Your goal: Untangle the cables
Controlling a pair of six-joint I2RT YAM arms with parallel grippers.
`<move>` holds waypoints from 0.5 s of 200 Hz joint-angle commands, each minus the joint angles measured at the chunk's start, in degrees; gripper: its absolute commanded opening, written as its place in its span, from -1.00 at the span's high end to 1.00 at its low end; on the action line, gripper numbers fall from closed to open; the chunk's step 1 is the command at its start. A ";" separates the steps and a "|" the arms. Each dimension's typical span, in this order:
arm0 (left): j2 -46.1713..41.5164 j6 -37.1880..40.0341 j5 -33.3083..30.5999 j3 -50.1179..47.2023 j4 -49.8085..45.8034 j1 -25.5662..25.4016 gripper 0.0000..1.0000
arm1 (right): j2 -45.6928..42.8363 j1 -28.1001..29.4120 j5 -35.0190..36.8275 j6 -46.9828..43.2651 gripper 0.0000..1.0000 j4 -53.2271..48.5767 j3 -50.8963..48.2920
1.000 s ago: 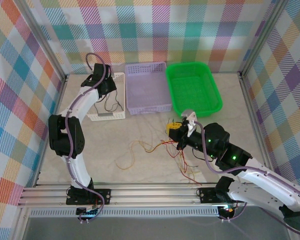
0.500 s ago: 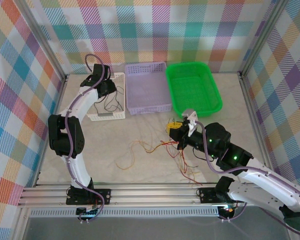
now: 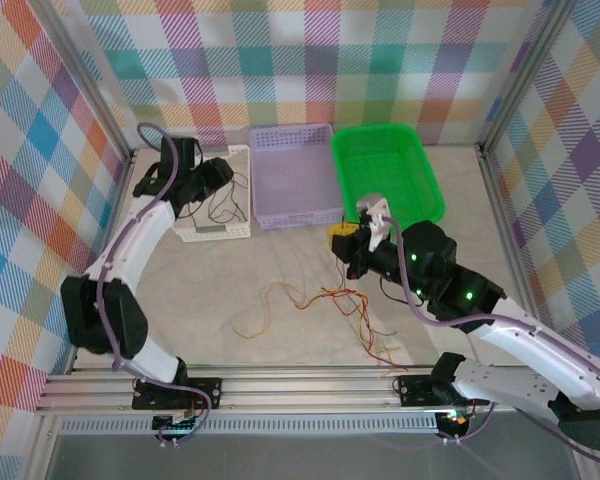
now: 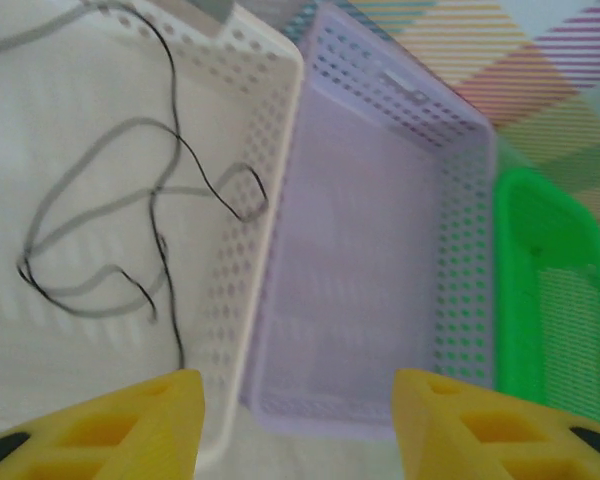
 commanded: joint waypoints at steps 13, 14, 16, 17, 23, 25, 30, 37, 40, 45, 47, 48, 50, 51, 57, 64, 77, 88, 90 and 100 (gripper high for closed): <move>-8.35 -7.96 10.17 -11.65 10.48 -4.48 -0.05 | 4.36 -0.45 -0.29 -0.59 1.00 -4.79 10.37; -8.55 -7.99 10.20 -11.95 10.64 -4.74 -0.05 | 4.47 -0.45 -0.28 -0.65 1.00 -4.94 10.60; -9.03 -7.94 10.33 -12.44 10.87 -5.16 -0.05 | 4.78 -0.50 -0.27 -0.74 1.00 -5.24 11.15; -9.24 -7.94 10.41 -12.70 10.93 -5.34 -0.05 | 4.91 -0.52 -0.26 -0.73 1.00 -5.38 11.43; -10.66 -7.86 10.65 -13.92 11.50 -6.55 -0.05 | 5.68 -0.54 -0.21 -0.92 1.00 -6.31 12.95; -11.10 -7.84 10.73 -14.38 11.73 -7.17 -0.05 | 5.96 -0.59 -0.31 -0.92 1.00 -6.55 13.47; -12.37 -7.78 10.82 -16.02 12.31 -8.52 -0.06 | 6.59 -0.63 -0.32 -0.98 1.00 -7.23 14.68; -14.17 -7.72 10.91 -18.05 13.61 -10.44 -0.07 | 7.27 -0.72 -0.49 -1.08 1.00 -7.97 16.12; -14.79 -7.55 10.93 -18.85 14.07 -11.24 -0.07 | 7.71 -0.78 -0.53 -1.07 1.00 -8.20 16.63; -15.94 -7.32 10.66 -20.03 14.54 -12.64 -0.07 | 8.15 -0.80 -0.80 -1.16 1.00 -8.41 17.53; -16.48 -7.23 10.56 -20.46 14.75 -13.11 -0.07 | 8.32 -0.87 -0.86 -1.22 1.00 -8.60 17.87; -16.66 -7.18 10.52 -20.66 14.80 -13.40 -0.07 | 8.43 -0.88 -0.91 -1.27 1.00 -8.64 18.04; -17.06 -7.08 10.33 -21.14 15.01 -14.02 -0.08 | 8.63 -0.89 -1.02 -1.29 1.00 -8.72 18.26; -17.39 -7.02 10.28 -21.36 15.10 -14.17 -0.08 | 8.72 -0.85 -1.08 -1.26 1.00 -8.79 18.50; -18.77 -6.75 10.17 -22.79 15.99 -15.93 -0.09 | 9.30 -0.97 -1.35 -1.32 1.00 -9.20 19.61; -20.09 -6.46 10.23 -24.45 17.30 -17.81 -0.09 | 9.99 -1.06 -1.43 -1.49 1.00 -9.54 20.84; -21.96 -6.00 10.43 -26.90 18.84 -20.97 -0.10 | 11.49 -1.26 -1.84 -1.97 1.00 -10.29 23.29; -23.19 -5.62 11.03 -28.95 20.57 -23.23 -0.09 | 12.91 -1.55 -2.19 -2.46 1.00 -11.18 25.72; -23.42 -5.53 11.02 -29.28 20.87 -23.62 -0.10 | 13.18 -1.58 -2.28 -2.53 1.00 -11.33 26.18; -24.39 -5.30 10.38 -30.89 21.53 -25.27 -0.10 | 14.54 -2.01 -2.84 -2.78 1.00 -12.12 28.36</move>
